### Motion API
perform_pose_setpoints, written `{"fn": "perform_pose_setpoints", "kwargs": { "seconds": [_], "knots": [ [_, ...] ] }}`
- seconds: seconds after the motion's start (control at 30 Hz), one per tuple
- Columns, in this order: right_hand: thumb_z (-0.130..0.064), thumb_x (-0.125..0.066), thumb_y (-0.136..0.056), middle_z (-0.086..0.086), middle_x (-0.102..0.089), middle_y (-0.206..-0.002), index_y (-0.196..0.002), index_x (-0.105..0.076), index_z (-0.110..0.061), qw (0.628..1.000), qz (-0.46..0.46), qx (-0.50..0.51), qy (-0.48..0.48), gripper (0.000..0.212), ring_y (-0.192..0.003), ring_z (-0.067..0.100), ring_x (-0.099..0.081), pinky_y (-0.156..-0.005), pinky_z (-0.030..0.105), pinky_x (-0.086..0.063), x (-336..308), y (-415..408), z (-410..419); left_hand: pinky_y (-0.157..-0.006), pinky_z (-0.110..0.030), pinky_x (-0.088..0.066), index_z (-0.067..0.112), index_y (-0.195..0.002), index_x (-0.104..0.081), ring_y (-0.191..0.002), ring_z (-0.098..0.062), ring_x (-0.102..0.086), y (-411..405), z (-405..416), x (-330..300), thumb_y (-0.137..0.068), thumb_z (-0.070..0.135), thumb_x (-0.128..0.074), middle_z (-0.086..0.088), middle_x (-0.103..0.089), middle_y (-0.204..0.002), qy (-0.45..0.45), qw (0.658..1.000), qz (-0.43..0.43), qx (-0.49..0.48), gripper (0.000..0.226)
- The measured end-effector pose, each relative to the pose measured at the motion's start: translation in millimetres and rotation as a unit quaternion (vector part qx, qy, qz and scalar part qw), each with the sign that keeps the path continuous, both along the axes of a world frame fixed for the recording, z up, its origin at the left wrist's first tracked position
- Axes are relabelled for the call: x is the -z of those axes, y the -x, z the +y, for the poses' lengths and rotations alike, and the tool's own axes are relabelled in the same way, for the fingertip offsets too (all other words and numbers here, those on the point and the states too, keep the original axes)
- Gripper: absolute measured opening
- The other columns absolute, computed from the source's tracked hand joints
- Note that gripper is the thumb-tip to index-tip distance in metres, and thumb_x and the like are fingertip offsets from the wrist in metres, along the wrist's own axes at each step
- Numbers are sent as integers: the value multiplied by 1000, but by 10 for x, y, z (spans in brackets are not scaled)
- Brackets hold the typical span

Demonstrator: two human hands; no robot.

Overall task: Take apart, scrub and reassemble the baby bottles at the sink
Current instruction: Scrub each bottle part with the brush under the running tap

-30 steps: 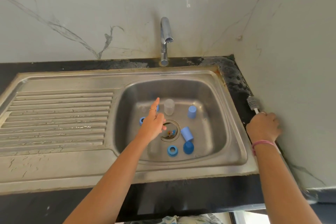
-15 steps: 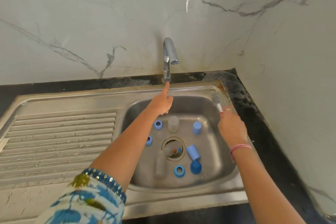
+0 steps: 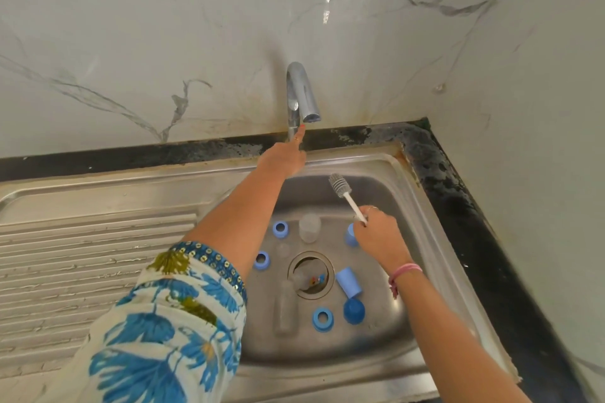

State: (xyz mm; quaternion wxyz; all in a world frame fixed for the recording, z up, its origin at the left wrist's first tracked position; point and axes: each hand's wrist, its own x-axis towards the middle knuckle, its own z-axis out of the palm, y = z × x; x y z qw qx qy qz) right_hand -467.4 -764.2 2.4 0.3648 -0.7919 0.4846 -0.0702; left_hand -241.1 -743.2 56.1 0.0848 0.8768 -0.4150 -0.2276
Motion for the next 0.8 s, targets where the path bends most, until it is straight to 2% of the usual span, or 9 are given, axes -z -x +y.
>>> {"fn": "perform_pose_setpoints", "kwargs": {
  "seconds": [0.07, 0.17, 0.27, 0.37, 0.47, 0.57, 0.67, 0.73, 0.8],
  "knots": [
    [-10, -43, -95, 11, -60, -94, -125, -57, -11, 1000, 3, -22, 11, 34, -86, 30, -60, -75, 36, -50, 40, -19, 1, -99, -45, -43, 46, -152, 4, -115, -37, -57, -35, 8, 42, -103, 29, -28, -18, -49, -141, -2, 1000, -27, -6, 61],
    [-25, -38, -102, 11, -63, -103, -142, -42, -32, 999, 2, -24, -36, 42, -89, 31, -64, -84, 45, -54, 74, -6, 18, -96, -44, -47, 47, -151, 4, -106, -38, -61, -35, 32, 132, -101, 27, -28, -18, -56, -131, 39, 998, 28, -49, 62],
    [-32, -34, -104, 11, -64, -109, -148, -34, -35, 998, 32, -52, -14, 44, -93, 32, -64, -89, 45, -52, 91, 38, 29, -70, -39, -53, 41, -153, 1, -78, -31, -64, -53, 88, 213, -102, 19, -30, -10, -56, -121, 58, 987, 113, -101, 64],
    [-28, -39, -102, 10, -64, -108, -137, -48, -23, 999, 18, -42, -13, 36, -96, 29, -62, -86, 41, -51, 89, 65, 43, -60, -32, -47, 45, -151, 8, -70, -21, -60, -78, 197, 323, -103, 24, -29, -9, -63, -98, 98, 962, 210, -144, 64],
    [-19, -47, -96, 9, -64, -99, -113, -53, -16, 999, 2, -9, -53, 18, -86, 24, -62, -74, 34, -51, 109, 74, 42, -67, -28, -49, 50, -150, 7, -74, -17, -60, 30, 310, 409, -102, 24, -35, -5, -62, -93, 187, 917, 295, -191, 69],
    [-15, -54, -90, 6, -63, -90, -98, -51, -18, 998, -6, -4, -61, 9, -73, 14, -59, -57, 21, -43, 138, 93, 32, -78, -29, -51, 31, -153, -16, -89, -17, -65, 233, 376, 520, -96, 14, -51, -5, -67, -109, 289, 814, 419, -282, 69],
    [-15, -54, -92, 4, -62, -87, -99, -54, -19, 998, -17, -14, -64, 9, -74, 16, -61, -64, 28, -54, 158, 131, 36, -81, -29, -51, 8, -112, -56, -97, -18, -66, 446, 400, 588, -98, 13, -50, -14, -63, -127, 310, 665, 575, -362, 16],
    [-19, -52, -94, 2, -62, -83, -103, -56, -26, 997, -32, -21, -62, 12, -72, 18, -64, -68, 33, -58, 139, 182, 54, -86, -32, -49, 8, -104, -58, -101, -21, -64, 530, 392, 611, -100, 14, -48, -15, -62, -128, 321, 595, 625, -390, 13],
    [-24, -51, -96, -1, -62, -79, -106, -55, -34, 997, -46, -25, -50, 15, -65, 16, -64, -65, 33, -58, 116, 260, 63, -92, -33, -47, 6, -115, -56, -105, -22, -63, 564, 369, 589, -101, 18, -48, -14, -63, -127, 336, 559, 640, -406, 21]
  ]
}}
